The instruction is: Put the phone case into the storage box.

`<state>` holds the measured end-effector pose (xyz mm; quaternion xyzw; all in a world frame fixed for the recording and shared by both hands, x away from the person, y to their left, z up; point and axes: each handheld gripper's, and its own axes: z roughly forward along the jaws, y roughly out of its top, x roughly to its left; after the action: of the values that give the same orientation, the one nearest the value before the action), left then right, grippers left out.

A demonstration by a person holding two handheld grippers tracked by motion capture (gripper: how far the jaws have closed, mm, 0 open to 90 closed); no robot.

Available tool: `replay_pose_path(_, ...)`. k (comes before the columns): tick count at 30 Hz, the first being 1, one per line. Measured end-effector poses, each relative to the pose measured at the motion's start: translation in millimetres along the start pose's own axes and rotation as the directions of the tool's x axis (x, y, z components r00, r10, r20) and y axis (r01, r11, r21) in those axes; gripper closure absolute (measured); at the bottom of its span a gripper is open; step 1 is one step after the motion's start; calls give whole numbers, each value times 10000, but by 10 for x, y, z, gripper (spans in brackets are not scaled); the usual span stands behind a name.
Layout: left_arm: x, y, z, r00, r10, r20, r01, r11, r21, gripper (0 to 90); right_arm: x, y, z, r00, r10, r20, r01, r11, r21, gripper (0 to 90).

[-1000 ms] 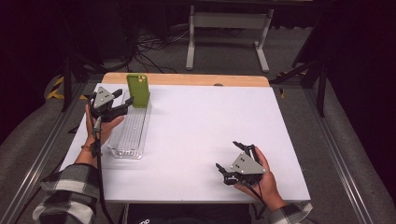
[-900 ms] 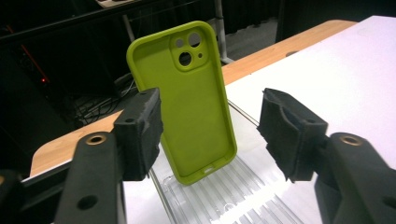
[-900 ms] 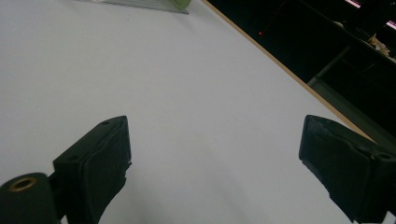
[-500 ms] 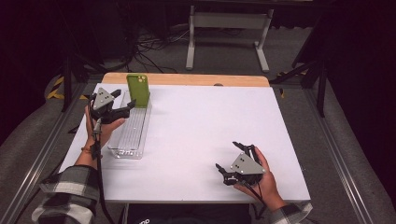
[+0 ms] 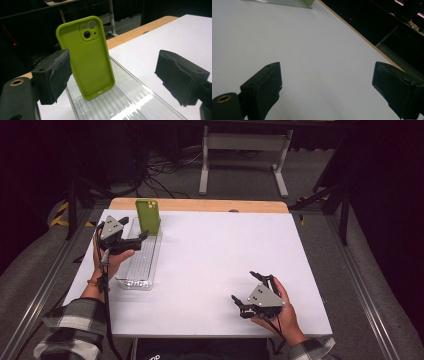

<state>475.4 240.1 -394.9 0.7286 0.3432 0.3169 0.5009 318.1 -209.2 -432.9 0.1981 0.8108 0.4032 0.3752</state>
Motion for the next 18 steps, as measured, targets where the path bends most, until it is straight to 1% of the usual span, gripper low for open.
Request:
replay_pose_path(1, -5, -2, 2, 10000, -4, -43, 4, 10000, -47, 132, -1, 0, -4, 10000, 9, 1, -9, 10000, 0, 99)
replay_pose_path(2, -11, -4, 3, 10000, -36, 70, 36, 10000, -70, 130, -2, 0, -6, 10000, 11, 16, -11, 10000, -5, 98)
replay_pose_path(5, -32, -5, 7, 10000, 6, 51, -6, 10000, -61, 108, -8, 4, -10, 10000, -7, 53, 7, 10000, -55, 99)
replay_pose_path(7, -45, -2, 8, 9999, 82, 67, -82, 10000, -35, 78, -7, 6, -12, 10000, -2, 70, 3, 10000, -64, 99)
replay_pose_path(9, -54, 0, 0, 9999, 118, 121, -118, 9999, 0, 72, -7, 7, -15, 10000, -16, 73, 17, 10000, -70, 99)
replay_pose_path(14, -34, -7, -47, 9997, -151, 192, 157, 9993, -353, 61, -13, 3, -24, 9999, 84, 96, -83, 9999, -86, 99)
replay_pose_path(16, -40, -9, -61, 9997, -176, 189, 184, 9988, -445, 60, -15, 3, -25, 9999, 112, 92, -111, 9999, -99, 99)
replay_pose_path(18, -53, -3, -76, 9998, -109, 180, 118, 9986, -509, 58, -20, 1, -27, 9998, 141, 112, -140, 9998, -112, 98)
